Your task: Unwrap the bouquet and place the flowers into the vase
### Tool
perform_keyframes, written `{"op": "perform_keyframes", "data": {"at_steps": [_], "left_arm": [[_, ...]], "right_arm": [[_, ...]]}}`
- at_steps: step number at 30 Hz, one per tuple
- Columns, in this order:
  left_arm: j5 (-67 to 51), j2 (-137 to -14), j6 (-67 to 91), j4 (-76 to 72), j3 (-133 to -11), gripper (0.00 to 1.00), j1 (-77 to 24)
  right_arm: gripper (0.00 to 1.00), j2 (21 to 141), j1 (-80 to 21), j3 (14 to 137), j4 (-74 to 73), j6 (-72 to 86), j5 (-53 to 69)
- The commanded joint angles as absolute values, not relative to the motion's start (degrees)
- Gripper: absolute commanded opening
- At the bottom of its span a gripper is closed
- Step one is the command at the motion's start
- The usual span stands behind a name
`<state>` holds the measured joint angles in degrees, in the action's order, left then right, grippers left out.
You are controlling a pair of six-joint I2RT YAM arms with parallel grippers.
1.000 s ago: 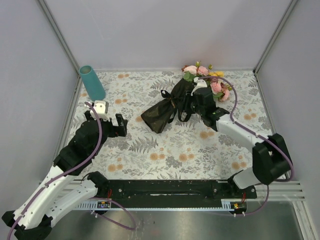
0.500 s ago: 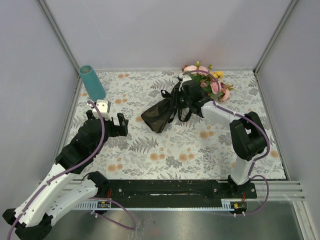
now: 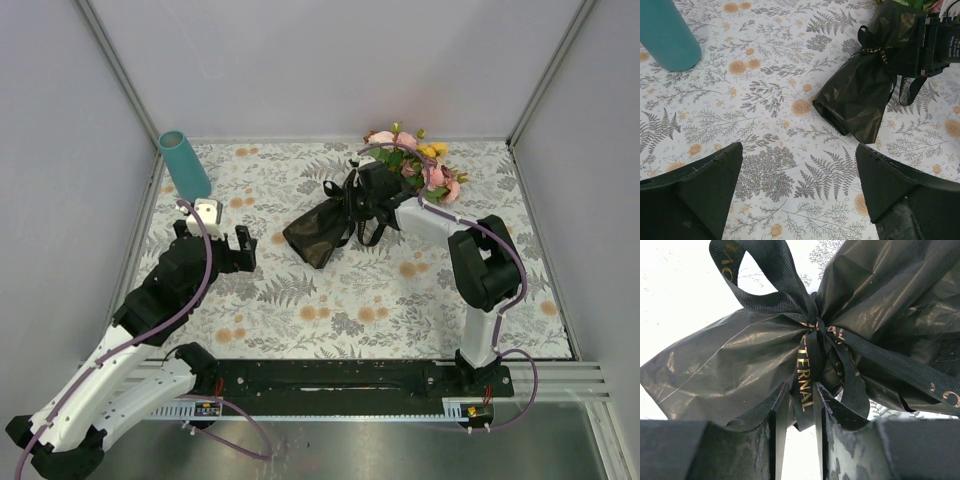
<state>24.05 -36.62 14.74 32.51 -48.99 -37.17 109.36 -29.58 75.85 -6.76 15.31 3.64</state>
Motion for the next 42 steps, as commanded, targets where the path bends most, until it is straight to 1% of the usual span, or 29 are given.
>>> {"op": "perform_keyframes", "data": {"at_steps": [1,2,4,7,11,14,20,23,26,33,34,38,42], "left_arm": [[25.22,-37.53,14.24,30.76,-49.48,0.98,-37.00],[25.31,-37.70,14.41,30.94,-49.48,0.98,-37.00],[25.31,-37.97,14.59,31.03,-49.74,0.97,-37.00],[25.14,-38.06,14.94,31.03,-49.66,0.97,-37.00],[24.96,-38.93,16.34,31.37,-49.75,0.97,-37.00],[24.35,-42.09,19.41,32.43,-50.62,0.97,-36.91],[17.94,-50.79,27.59,33.14,-53.43,0.92,-36.04],[12.68,-54.48,30.75,29.02,-53.53,0.91,-33.67],[5.38,-58.43,33.04,22.70,-52.74,0.86,-31.47],[-3.77,-69.94,33.93,8.63,-52.30,0.78,-31.38],[-4.48,-71.61,33.84,7.31,-52.29,0.76,-31.38],[-4.31,-79.96,34.89,2.91,-51.86,0.67,-31.38],[-3.87,-87.52,34.28,4.48,-53.78,0.58,-31.38]], "right_arm": [[0.31,108.99,-29.44,77.70,-7.65,14.50,1.50],[0.28,108.81,-29.44,77.61,-7.56,14.41,1.06],[0.17,108.37,-29.44,77.26,-7.38,14.07,0.27],[0.00,107.23,-29.44,76.73,-7.38,13.45,0.35],[0.00,104.33,-29.44,75.24,-7.56,14.32,2.72],[0.00,100.91,-29.44,73.48,-6.60,15.11,4.48],[0.00,98.09,-29.36,70.49,-5.45,14.77,5.45],[0.00,97.74,-29.36,68.91,-4.40,15.03,6.50],[0.00,97.03,-29.44,67.59,-2.90,15.64,8.08],[0.00,93.52,-29.44,64.08,-0.53,19.24,11.16],[0.00,93.25,-29.44,63.90,1.82,19.68,11.25],[0.00,93.34,-29.44,64.86,0.97,21.53,10.46],[0.00,91.67,-29.36,65.30,0.62,22.85,10.55]]}}
